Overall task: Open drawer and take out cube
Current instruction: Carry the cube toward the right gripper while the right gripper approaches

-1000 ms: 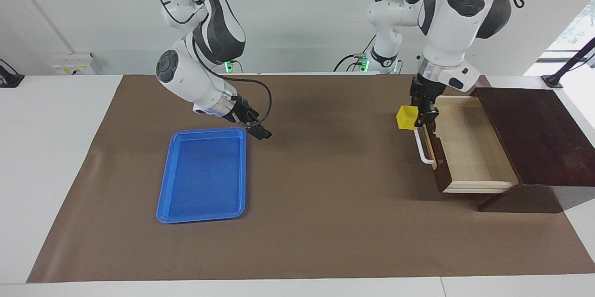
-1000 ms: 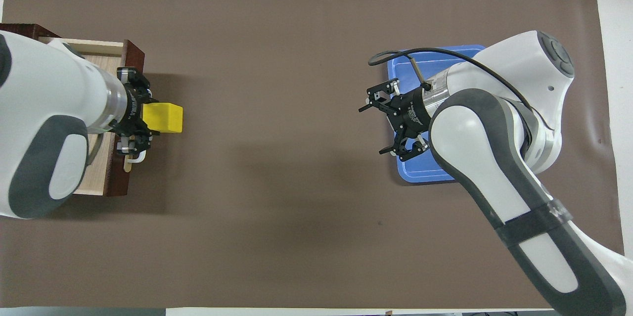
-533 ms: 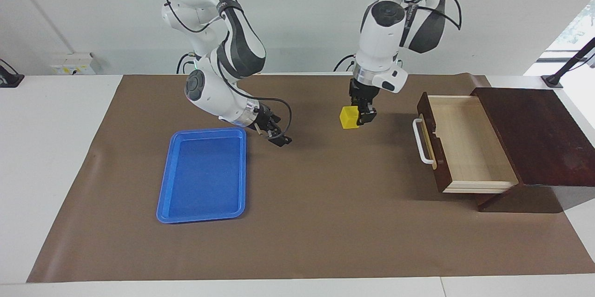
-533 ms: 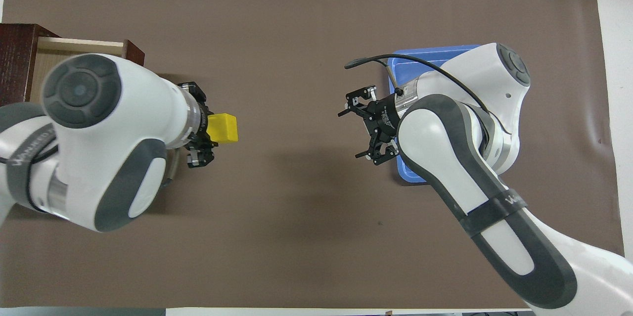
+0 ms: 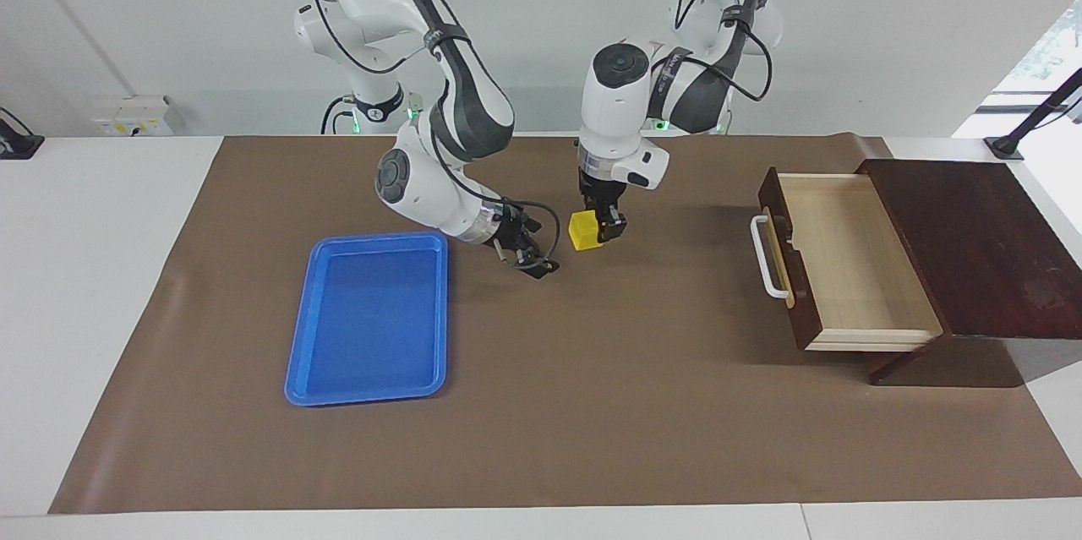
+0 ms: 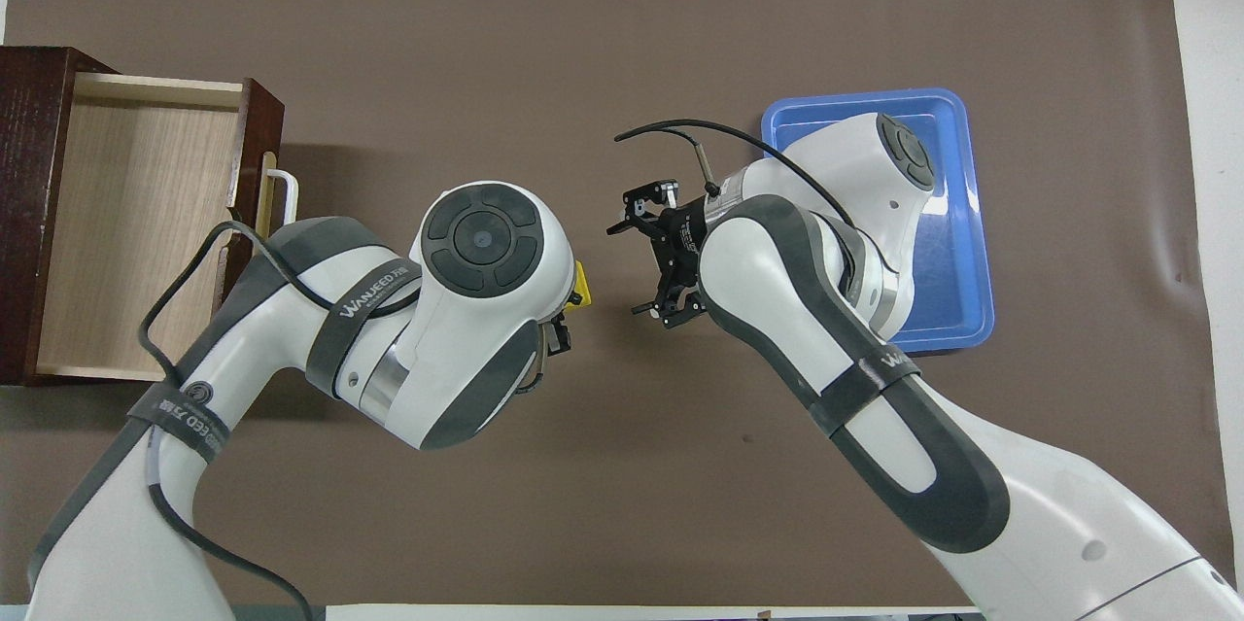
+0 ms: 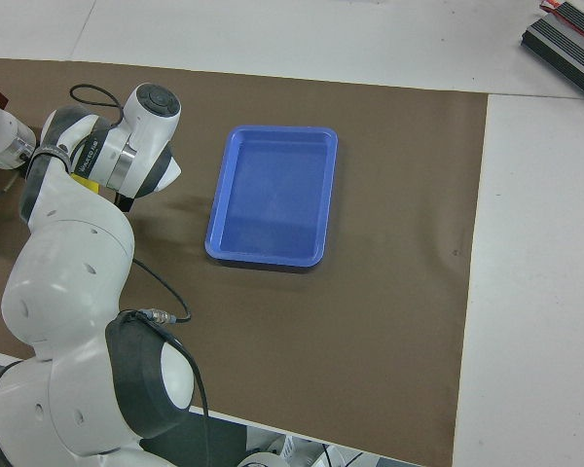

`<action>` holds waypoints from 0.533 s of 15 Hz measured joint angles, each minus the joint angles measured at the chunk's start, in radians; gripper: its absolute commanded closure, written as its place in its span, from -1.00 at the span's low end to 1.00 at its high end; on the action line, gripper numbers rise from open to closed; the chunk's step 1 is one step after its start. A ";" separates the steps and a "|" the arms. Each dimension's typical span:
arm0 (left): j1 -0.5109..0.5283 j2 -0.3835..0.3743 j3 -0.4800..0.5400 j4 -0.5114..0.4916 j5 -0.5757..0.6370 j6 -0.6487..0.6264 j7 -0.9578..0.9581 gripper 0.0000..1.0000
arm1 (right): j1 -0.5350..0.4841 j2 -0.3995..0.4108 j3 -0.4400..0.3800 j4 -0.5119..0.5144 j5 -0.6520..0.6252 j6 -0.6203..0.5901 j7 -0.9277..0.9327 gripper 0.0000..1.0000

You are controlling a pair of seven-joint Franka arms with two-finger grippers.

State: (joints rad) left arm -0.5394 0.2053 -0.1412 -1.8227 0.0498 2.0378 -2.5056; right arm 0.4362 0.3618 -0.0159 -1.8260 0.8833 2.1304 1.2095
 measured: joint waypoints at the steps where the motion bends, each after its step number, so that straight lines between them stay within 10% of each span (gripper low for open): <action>1: -0.006 0.022 0.000 0.026 0.004 0.001 -0.010 1.00 | -0.005 0.009 -0.003 0.002 0.033 -0.004 0.000 -1.00; 8: -0.012 0.069 0.000 0.085 0.019 0.001 -0.022 1.00 | -0.028 0.026 -0.004 0.009 0.119 -0.038 -0.044 -1.00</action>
State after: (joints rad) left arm -0.5512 0.2739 -0.1409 -1.7381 0.0686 2.0386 -2.5271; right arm 0.4081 0.3881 -0.0202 -1.8170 1.0024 2.0929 1.1651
